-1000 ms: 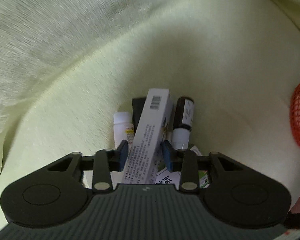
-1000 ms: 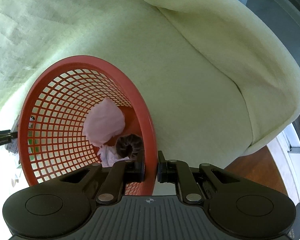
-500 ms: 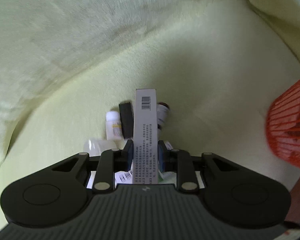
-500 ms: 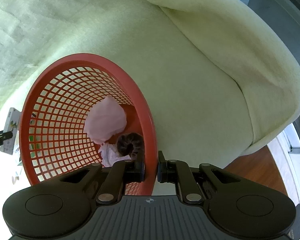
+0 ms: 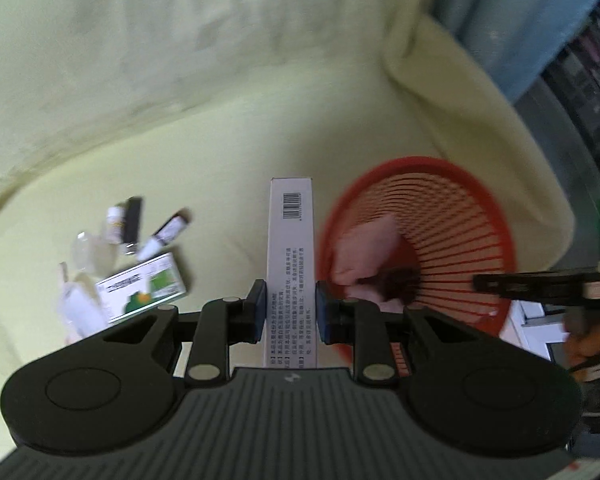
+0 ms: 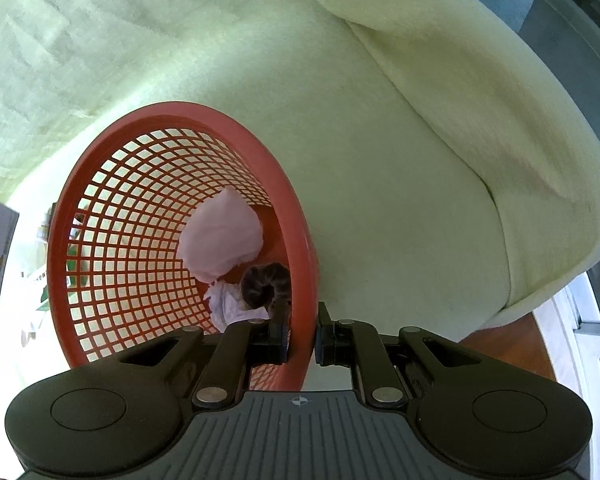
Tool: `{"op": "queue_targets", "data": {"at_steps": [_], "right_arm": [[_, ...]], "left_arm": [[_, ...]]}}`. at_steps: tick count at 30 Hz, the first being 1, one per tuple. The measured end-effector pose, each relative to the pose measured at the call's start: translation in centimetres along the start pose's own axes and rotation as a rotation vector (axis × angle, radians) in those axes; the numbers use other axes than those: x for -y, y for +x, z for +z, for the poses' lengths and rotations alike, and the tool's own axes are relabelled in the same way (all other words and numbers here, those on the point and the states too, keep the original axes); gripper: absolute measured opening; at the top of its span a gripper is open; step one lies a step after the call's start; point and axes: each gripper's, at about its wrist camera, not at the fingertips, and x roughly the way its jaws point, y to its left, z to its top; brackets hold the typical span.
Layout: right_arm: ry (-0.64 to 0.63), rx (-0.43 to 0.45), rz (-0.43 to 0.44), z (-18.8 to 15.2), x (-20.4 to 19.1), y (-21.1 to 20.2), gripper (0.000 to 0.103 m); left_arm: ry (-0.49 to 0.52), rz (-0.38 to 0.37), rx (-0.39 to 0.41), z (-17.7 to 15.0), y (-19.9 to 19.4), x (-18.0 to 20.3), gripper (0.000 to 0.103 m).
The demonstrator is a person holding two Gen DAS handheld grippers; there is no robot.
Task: Organize objects
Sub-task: 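Lower the white box into the basket and open the left tool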
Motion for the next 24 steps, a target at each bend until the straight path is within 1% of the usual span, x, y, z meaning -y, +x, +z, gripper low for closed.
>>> {"op": "queue_targets", "data": {"at_steps": [3, 9, 12, 17, 24], "right_arm": [[-0.011, 0.004, 0.002, -0.2, -0.2, 0.1, 0.009], [-0.036, 0.014, 0.010, 0.0, -0.3, 0.0, 0.009], [-0.041, 0.015, 0.014, 0.1, -0.1, 0.0, 0.009], [-0.048, 0.017, 0.018, 0.2, 0.1, 0.2, 0.009], [-0.038, 0.014, 0.021, 0.2, 0.3, 0.3, 0.009]], "left_arm": [[-0.010, -0.046, -0.025, 0.2, 0.7, 2.1, 0.021], [-0.021, -0.081, -0.059, 0.6, 3.3, 5.2, 0.021], [-0.014, -0.081, -0.077, 0.4, 4.3, 6.5, 0.021], [-0.021, -0.081, -0.116, 0.2, 6.1, 7.2, 0.021], [-0.022, -0.072, -0.145, 0.1, 7.7, 8.1, 0.021]]}}
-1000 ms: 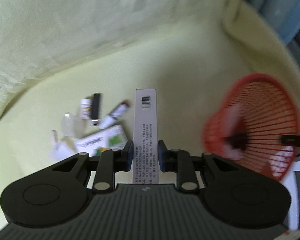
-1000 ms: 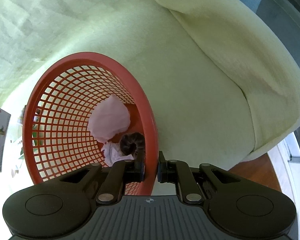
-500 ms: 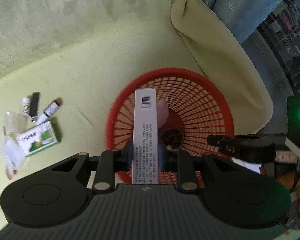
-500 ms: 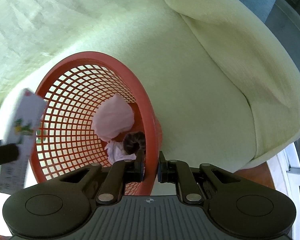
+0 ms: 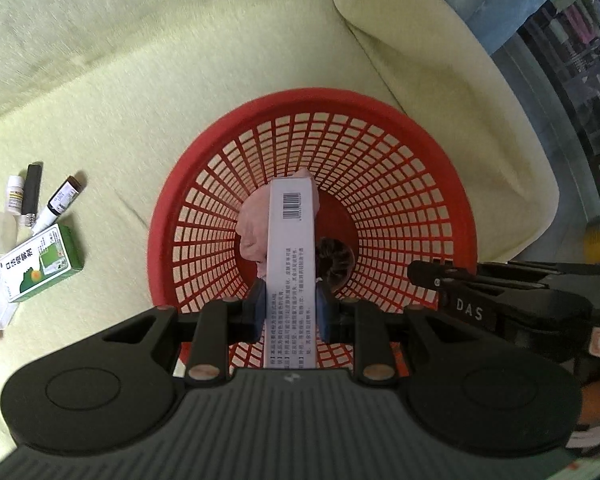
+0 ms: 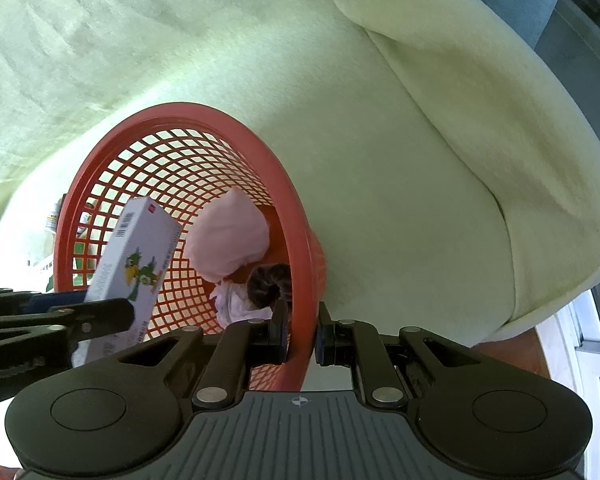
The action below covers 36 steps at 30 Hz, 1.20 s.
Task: Organize objects
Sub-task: 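Lower the white box into the basket and open the left tool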
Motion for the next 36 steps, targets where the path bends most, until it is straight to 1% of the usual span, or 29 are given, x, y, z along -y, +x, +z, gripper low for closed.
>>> {"op": "queue_targets", "data": {"at_steps": [5, 7, 9, 12, 14, 18, 21, 23, 25, 27, 30, 32, 36], "right_arm": [[-0.003, 0.000, 0.003, 0.0, -0.1, -0.1, 0.009], [-0.004, 0.001, 0.004, -0.1, -0.1, -0.2, 0.009], [-0.004, -0.002, 0.005, -0.2, -0.1, -0.2, 0.009], [-0.005, 0.000, 0.002, -0.3, 0.0, -0.3, 0.009], [-0.004, -0.001, -0.001, -0.2, 0.0, -0.2, 0.009], [-0.003, -0.004, -0.005, -0.1, -0.2, -0.1, 0.009], [-0.004, -0.005, -0.009, 0.0, -0.2, 0.1, 0.009], [-0.003, -0.006, -0.012, 0.0, -0.2, 0.1, 0.009], [-0.004, -0.007, -0.014, 0.0, -0.2, 0.2, 0.009], [-0.005, -0.010, -0.019, 0.0, -0.2, 0.2, 0.009], [0.001, -0.014, -0.022, 0.1, -0.1, 0.2, 0.009], [0.002, -0.015, -0.025, 0.1, -0.1, 0.2, 0.009], [-0.004, -0.016, -0.037, 0.1, -0.3, 0.2, 0.009]], "left_arm": [[-0.002, -0.006, -0.005, 0.0, 0.9, 0.5, 0.022], [-0.001, 0.003, 0.009, 0.0, 1.0, 0.7, 0.036], [0.003, 0.014, 0.024, -0.1, 0.9, 0.9, 0.037], [-0.006, 0.008, 0.041, -0.4, 0.4, 0.6, 0.037], [-0.018, 0.003, 0.051, -0.8, -0.1, 0.0, 0.037], [-0.029, 0.025, 0.087, -1.9, -1.8, -1.7, 0.036], [-0.060, 0.042, 0.121, -2.8, -3.6, -3.7, 0.036], [-0.082, 0.066, 0.146, -3.3, -4.8, -5.3, 0.037], [-0.095, 0.094, 0.172, -3.9, -5.7, -7.2, 0.040], [-0.099, 0.139, 0.189, -4.3, -6.2, -9.0, 0.042], [-0.091, 0.198, 0.200, -4.8, -6.2, -12.2, 0.043], [-0.086, 0.210, 0.200, -5.1, -5.7, -14.3, 0.043], [-0.059, 0.255, 0.236, -5.6, -3.8, -18.2, 0.045]]}}
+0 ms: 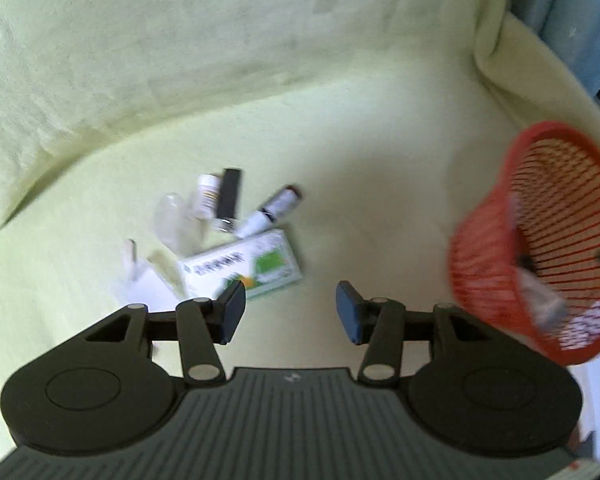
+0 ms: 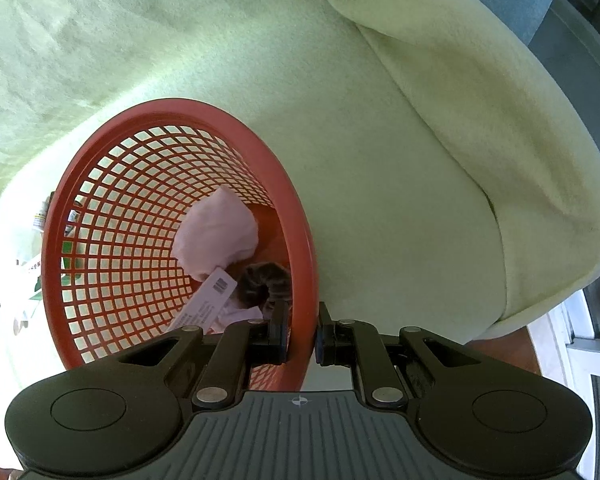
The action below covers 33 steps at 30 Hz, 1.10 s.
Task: Organize objects
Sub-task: 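Lower the white box into the basket and open the left tool, then grasp the green-and-white medicine box on the sofa with the left tool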
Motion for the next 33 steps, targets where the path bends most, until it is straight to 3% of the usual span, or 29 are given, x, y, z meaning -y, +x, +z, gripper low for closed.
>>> {"op": "queue_targets", "data": {"at_steps": [5, 13, 18, 24, 28, 33], "right_arm": [[-0.001, 0.000, -0.013, 0.0, 0.1, 0.0, 0.009], [0.005, -0.005, -0.037, 0.0, -0.2, 0.2, 0.009], [0.011, -0.005, -0.047, 0.0, -0.4, 0.4, 0.009], [0.014, -0.004, -0.048, -0.1, -0.6, 0.5, 0.009], [0.016, -0.003, -0.044, -0.1, -0.6, 0.5, 0.009], [0.015, -0.004, -0.041, -0.3, -0.4, 0.5, 0.009]], "left_arm": [[0.061, 0.005, 0.019, -0.3, 4.6, -2.8, 0.051], [0.166, -0.051, 0.011, 1.0, 10.3, -5.0, 0.066], [0.159, -0.103, -0.082, 1.1, 12.8, -5.6, 0.072], [0.110, -0.131, -0.138, -1.1, 12.6, -5.2, 0.075], [0.148, -0.099, -0.149, -3.2, 11.8, -3.2, 0.075], [0.102, -0.035, -0.157, -3.7, 11.8, -2.3, 0.072]]}}
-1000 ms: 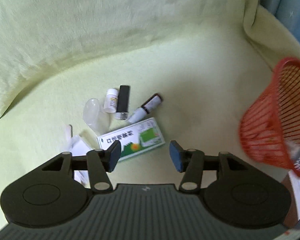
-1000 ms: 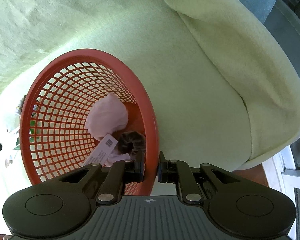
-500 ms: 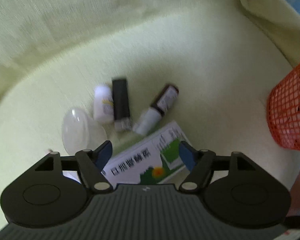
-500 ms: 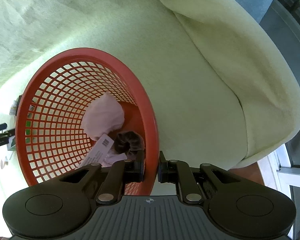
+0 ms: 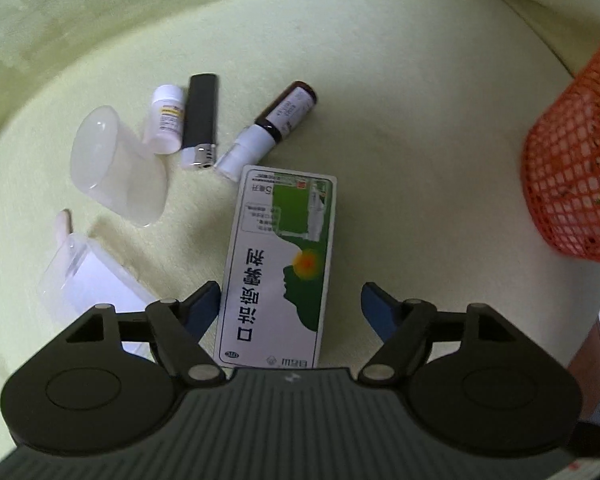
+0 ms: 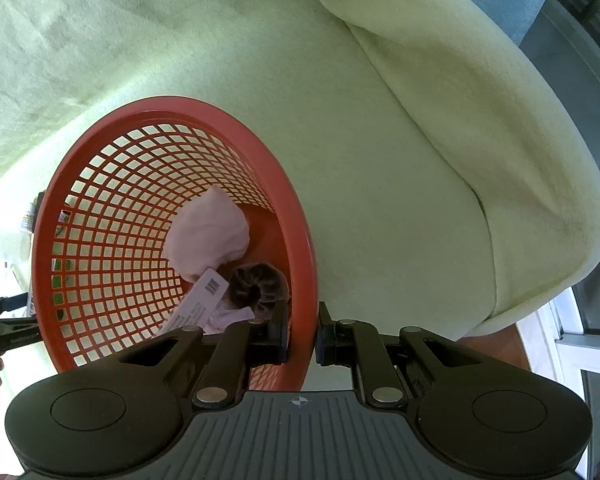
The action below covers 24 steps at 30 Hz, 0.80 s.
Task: Organize objects
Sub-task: 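Grasp the green-and-white medicine box on the sofa with the left tool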
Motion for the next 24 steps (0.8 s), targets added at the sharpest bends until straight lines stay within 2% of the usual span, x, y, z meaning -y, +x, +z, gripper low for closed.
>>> {"op": "queue_targets", "data": {"at_steps": [2, 4, 6, 11, 17, 24], "right_arm": [[-0.001, -0.001, 0.000, 0.0, 0.0, 0.0, 0.009], [0.004, 0.002, -0.001, 0.0, 0.0, 0.0, 0.009], [0.002, 0.002, 0.001, 0.0, 0.0, 0.0, 0.009], [0.005, 0.001, 0.004, 0.0, -0.1, -0.1, 0.009], [0.004, 0.014, 0.017, 0.1, -0.1, -0.3, 0.009], [0.005, 0.020, 0.028, 0.0, 0.0, -0.3, 0.009]], "left_arm": [[-0.026, 0.019, -0.016, 0.5, 0.3, -0.1, 0.070], [-0.039, 0.030, -0.050, 1.1, 0.9, -0.1, 0.059], [-0.033, 0.060, -0.083, 1.3, 1.5, 0.1, 0.054], [-0.060, 0.066, -0.100, 1.3, 0.3, 0.9, 0.051], [-0.189, -0.027, -0.099, 0.9, -5.9, 2.0, 0.050], [-0.234, -0.061, -0.011, 2.2, -13.6, 5.0, 0.050]]}}
